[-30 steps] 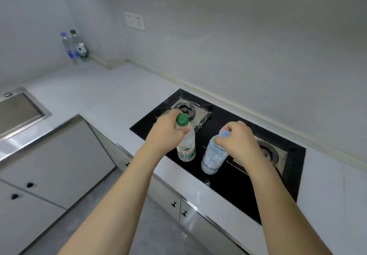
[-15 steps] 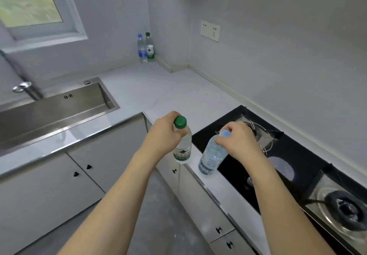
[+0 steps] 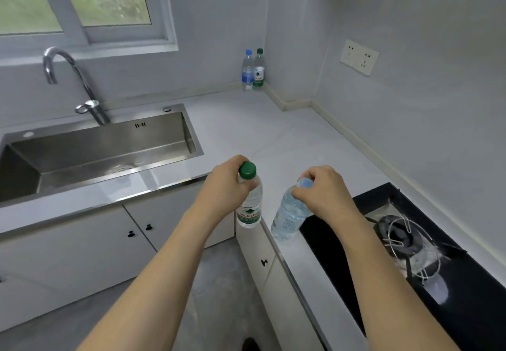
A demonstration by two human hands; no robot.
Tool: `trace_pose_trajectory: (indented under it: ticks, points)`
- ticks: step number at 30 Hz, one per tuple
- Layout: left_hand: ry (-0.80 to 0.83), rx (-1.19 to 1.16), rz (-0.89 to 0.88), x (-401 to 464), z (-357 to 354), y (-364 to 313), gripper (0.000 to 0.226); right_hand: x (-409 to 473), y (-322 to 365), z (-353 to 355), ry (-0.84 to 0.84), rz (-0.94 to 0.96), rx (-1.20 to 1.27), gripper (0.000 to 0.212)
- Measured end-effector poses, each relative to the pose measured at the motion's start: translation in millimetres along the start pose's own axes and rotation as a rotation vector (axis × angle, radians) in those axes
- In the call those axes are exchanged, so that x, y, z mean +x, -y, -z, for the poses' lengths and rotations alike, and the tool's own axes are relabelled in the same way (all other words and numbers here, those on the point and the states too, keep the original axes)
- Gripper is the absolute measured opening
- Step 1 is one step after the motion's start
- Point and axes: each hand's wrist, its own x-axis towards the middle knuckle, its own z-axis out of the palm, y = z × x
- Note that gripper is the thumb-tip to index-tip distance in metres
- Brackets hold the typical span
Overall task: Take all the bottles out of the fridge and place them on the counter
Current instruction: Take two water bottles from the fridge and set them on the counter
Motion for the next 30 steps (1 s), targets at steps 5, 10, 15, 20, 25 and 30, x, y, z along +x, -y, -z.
trace_pose_trajectory:
  ticks: [5, 10, 15, 20, 25, 30]
  points:
    - [-0.049, 0.027, 0.057, 41, 7, 2, 0.014, 52, 7, -2, 0.012, 0.048, 0.011, 0.018]
    - [-0.091, 0.018, 0.068, 69, 17, 6, 0.013, 90, 18, -14, 0.038, 0.075, -0.009, 0.020]
    - [-0.108, -0.033, 0.112, 101, 30, 27, 0.012, 126, 35, -32, 0.059, 0.095, -0.017, 0.021]
    - [-0.102, 0.018, 0.099, 140, 49, 50, 0.016, 164, 62, -56, 0.066, 0.094, -0.021, 0.019]
    - [-0.053, 0.023, 0.087, 187, 81, 79, 0.017, 203, 97, -81, 0.043, 0.056, -0.016, 0.018]
    - [-0.030, 0.033, 0.031, 233, 110, 99, 0.018, 240, 132, -97, -0.009, 0.019, -0.006, 0.017]
